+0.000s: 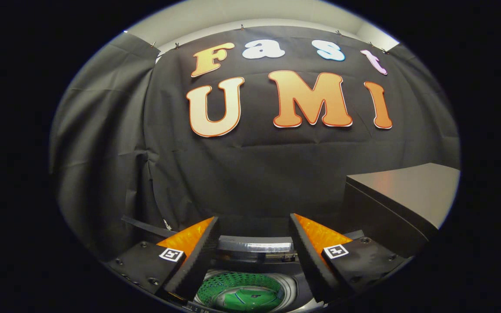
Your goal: Put the clothes into the washing machine and then close the washing machine lid.
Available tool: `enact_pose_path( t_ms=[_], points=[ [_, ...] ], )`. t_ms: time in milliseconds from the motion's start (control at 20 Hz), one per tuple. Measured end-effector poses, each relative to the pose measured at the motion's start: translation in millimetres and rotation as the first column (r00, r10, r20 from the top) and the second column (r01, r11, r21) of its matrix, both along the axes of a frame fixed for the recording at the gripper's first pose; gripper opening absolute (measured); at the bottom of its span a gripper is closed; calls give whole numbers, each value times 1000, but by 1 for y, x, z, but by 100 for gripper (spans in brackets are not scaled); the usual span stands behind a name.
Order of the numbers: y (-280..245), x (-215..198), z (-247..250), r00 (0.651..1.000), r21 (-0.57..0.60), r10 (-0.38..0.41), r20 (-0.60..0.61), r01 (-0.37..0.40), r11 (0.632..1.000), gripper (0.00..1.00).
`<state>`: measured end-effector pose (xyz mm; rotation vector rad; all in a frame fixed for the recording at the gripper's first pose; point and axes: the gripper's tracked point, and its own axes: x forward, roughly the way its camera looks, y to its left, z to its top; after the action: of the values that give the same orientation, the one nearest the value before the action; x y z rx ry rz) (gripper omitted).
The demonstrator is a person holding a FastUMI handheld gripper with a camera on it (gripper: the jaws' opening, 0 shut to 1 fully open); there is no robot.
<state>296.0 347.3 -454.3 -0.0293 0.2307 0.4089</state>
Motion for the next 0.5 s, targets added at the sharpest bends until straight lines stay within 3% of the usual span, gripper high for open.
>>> enact_pose_path(
  t_ms=[100, 200, 500],
  points=[
    [-18, -5, -39, 991, -26, -50, -125, 47, 999, 99],
    [-24, -16, -78, 973, 25, -52, -226, 59, 998, 98],
    [-38, -32, -101, 957, -16, -84, -277, 82, 996, 98]
  ],
)
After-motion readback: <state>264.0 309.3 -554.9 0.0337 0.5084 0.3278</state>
